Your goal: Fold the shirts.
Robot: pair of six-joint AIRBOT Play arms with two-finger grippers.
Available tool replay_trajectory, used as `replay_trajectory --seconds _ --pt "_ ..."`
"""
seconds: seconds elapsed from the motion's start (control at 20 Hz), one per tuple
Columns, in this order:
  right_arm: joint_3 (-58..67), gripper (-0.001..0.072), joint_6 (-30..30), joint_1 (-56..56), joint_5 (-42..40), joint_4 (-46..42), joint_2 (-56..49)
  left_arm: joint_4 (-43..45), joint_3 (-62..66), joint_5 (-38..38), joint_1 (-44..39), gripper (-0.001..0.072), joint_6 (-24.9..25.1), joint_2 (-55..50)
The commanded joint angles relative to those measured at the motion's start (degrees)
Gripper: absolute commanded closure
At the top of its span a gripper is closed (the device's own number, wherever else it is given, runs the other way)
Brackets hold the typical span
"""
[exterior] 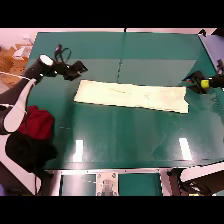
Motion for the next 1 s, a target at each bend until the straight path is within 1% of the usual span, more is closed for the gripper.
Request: replay_trajectory --seconds 0.0,0.15,0.2,0.3,0.55,0.75,0.8,0.85,0.9,0.95 --pt "3.3 0.0140 -5.6 -6.6 9.9 -2.6 -1.9 -0.6 5.6 -7.4 3.5 0.0093 0.1 -0.6" --pt "3.3 0.0139 -8.8 -9.5 14.6 -2.6 -5.7 -1.0 6.1 -10.4 3.4 0.0094 0.1 -0.6" --pt "3.3 0.0109 -10.0 -9.7 14.8 -2.6 -7.2 -1.0 6.1 -11.2 3.1 0.0094 0.1 -0.6" --pt "3.3 0.0108 -11.6 -9.6 14.9 -2.1 -10.0 -1.2 6.1 -12.7 3.0 0.0094 0.1 -0.6" --pt "3.3 0.0108 -17.2 -7.5 15.1 6.1 -15.7 -1.8 6.1 -15.1 2.4 0.0094 0.2 -0.6" --pt "3.4 0.0109 -19.2 -3.7 15.1 6.4 -16.8 -2.1 6.1 -15.5 0.6 0.0095 0.4 -0.6" --pt "3.7 0.0112 -19.2 -2.9 15.1 6.3 -16.8 -2.1 6.1 -15.3 -0.3 0.0095 1.4 -0.6" --pt "4.0 0.0139 -19.2 -2.3 15.3 6.2 -16.8 -2.0 6.1 -15.0 -1.3 0.0096 2.0 -0.6" --pt "4.6 0.0320 -19.2 -1.9 16.1 6.2 -16.8 -2.0 6.1 -14.6 -2.3 0.0130 2.3 -0.6" --pt "5.4 0.0456 -19.2 -1.7 16.7 6.3 -16.8 -2.1 6.1 -14.1 -3.6 0.0326 3.3 -0.6"
